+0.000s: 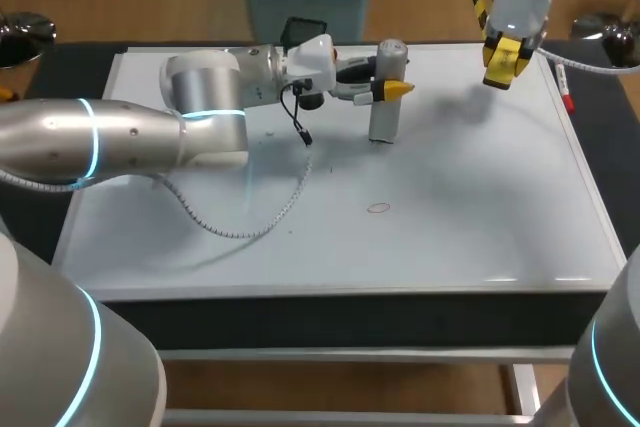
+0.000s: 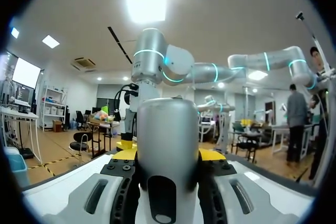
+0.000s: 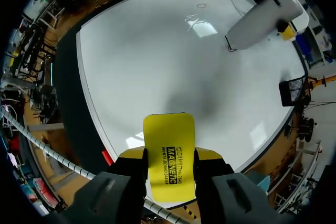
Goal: Pick up the inspection probe, press it on each red-marked spot on the whiteboard one by one, put down the probe, pick up the eraser, and wipe off all the red marks.
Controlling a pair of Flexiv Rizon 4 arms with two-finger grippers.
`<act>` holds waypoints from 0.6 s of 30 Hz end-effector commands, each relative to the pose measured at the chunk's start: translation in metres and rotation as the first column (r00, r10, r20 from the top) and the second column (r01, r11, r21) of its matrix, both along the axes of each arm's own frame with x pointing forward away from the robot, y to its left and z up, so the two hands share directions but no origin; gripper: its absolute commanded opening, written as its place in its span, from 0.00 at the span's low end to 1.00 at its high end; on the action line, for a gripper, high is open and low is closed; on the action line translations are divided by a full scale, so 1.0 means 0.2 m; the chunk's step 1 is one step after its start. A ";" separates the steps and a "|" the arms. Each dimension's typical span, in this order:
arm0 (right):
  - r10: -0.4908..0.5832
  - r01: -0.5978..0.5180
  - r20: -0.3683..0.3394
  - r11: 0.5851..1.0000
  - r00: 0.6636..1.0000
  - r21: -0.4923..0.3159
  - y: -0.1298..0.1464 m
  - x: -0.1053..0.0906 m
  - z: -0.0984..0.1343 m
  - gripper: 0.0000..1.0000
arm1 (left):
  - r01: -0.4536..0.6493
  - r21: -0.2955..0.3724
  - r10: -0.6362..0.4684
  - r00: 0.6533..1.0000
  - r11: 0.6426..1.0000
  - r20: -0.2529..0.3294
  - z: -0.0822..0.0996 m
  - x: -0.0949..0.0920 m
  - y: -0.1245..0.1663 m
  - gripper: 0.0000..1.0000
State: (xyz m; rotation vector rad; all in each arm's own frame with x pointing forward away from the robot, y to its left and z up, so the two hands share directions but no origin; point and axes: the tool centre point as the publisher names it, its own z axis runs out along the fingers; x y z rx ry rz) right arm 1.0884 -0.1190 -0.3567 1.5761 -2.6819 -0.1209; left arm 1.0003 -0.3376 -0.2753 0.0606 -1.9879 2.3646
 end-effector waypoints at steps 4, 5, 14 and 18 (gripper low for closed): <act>0.002 -0.002 0.001 1.000 1.000 -0.002 0.00 0.00 0.00 0.00 | 0.024 -0.016 -0.024 1.000 1.000 0.010 -0.04 0.03 0.00 0.00; 0.002 -0.002 0.001 1.000 1.000 -0.002 0.00 0.00 0.00 0.00 | 0.025 -0.016 -0.025 1.000 1.000 0.010 -0.05 0.03 0.00 0.00; 0.002 -0.002 0.001 1.000 1.000 -0.002 0.00 0.00 0.00 0.00 | 0.029 0.001 -0.029 1.000 1.000 -0.003 -0.08 0.02 0.01 0.00; 0.002 -0.002 0.001 1.000 1.000 -0.002 0.00 0.00 0.00 0.00 | 0.029 0.025 -0.029 1.000 0.999 -0.004 -0.08 0.02 0.03 0.00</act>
